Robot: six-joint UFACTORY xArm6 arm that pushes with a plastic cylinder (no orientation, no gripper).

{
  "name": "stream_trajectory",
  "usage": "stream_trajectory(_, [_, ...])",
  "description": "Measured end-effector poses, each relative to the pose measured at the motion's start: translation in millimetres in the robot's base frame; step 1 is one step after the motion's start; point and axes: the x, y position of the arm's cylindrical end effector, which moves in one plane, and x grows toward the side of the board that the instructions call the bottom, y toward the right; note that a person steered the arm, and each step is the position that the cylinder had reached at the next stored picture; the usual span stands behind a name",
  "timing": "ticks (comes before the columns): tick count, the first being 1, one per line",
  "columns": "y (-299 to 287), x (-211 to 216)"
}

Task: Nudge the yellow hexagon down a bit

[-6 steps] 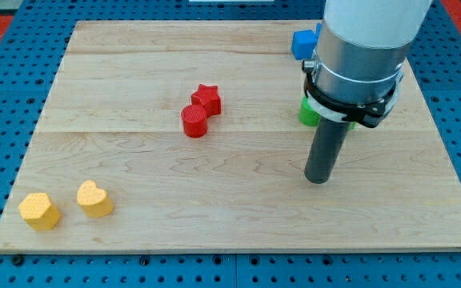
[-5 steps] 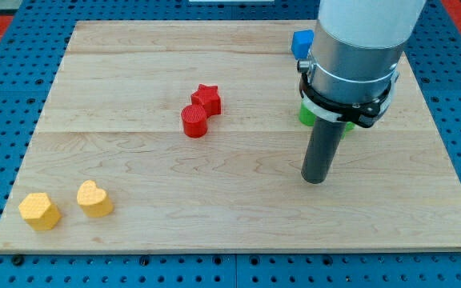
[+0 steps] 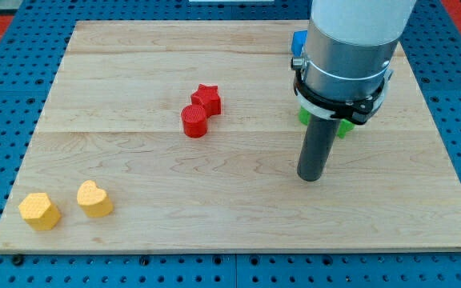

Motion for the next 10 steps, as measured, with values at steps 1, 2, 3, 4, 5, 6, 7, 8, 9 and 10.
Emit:
stream_trajectory(1, [-44.7,-51.6])
stream_trajectory(2, [-84.2,-149.5])
stream_trajectory(3, [-156.0,-175.8])
stream_trajectory(4, [-183.3,-144.7])
stream_trajectory(5, [-184.4,-129.1])
stream_trajectory(6, [-189.4,-158.1])
stream_trajectory(7, [-212.1,-166.9])
stream_trajectory(8, [-240.7,-167.8])
stream_trajectory(9, [-262.2,-168.0])
stream_trajectory(10, [-282.6,-168.2])
